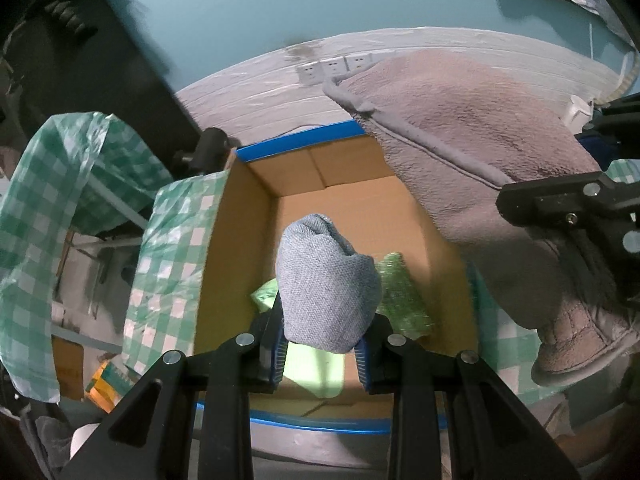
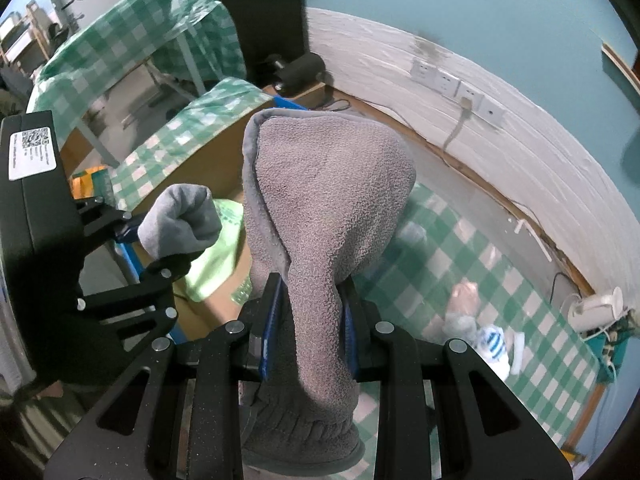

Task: Organize soft objects
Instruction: 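Lift the grey sock with the left gripper while the right gripper lifts the towel toward the box, then open both grippers over the box to drop the sock and towel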

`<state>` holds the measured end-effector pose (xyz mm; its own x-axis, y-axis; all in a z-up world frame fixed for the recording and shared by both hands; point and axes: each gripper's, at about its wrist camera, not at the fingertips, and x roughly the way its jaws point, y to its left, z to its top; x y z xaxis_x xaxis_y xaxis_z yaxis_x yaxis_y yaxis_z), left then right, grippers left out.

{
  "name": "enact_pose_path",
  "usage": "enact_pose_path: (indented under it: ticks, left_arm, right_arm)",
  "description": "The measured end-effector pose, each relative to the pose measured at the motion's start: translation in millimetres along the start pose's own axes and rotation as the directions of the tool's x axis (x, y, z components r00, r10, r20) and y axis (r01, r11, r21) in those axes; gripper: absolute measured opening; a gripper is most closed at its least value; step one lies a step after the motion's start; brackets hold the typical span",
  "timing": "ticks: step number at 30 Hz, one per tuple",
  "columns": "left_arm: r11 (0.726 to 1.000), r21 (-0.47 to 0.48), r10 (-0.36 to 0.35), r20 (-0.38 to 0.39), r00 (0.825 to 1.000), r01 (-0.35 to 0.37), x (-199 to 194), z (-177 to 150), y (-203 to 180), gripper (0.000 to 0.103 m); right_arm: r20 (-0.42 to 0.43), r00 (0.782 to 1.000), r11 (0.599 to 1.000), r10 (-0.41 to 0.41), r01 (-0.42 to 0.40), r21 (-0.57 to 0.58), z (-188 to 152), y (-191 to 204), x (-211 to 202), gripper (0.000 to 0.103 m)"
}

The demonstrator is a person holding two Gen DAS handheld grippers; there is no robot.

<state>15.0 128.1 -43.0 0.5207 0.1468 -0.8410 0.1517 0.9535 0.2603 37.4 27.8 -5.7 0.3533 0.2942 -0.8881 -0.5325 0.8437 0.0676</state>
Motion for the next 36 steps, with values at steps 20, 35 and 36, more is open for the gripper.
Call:
enact_pose_path:
  ticks: [20,35,36]
  left_arm:
    - [0.994,-0.088,0.057,-0.094,0.994,-0.065,35,-16,49,0.028]
    - [0.988,-0.107,0.104,-0.098,0.990,-0.114,36,-16,55,0.065]
    - [0.988,-0.106,0.101,-0.097,0.990,-0.111,36,-16,54,0.065]
  right_arm:
    - [-0.073,0.996,0.999,0.046,-0.047,-0.023,49,42,60,0.026]
    - [-0.061,0.998,0.999,-0.019,0.017,-0.034,53,47,68,0.066]
    - [-0.057,0.998,0.999,-0.020,0.019,-0.032,52,45,66,0.067]
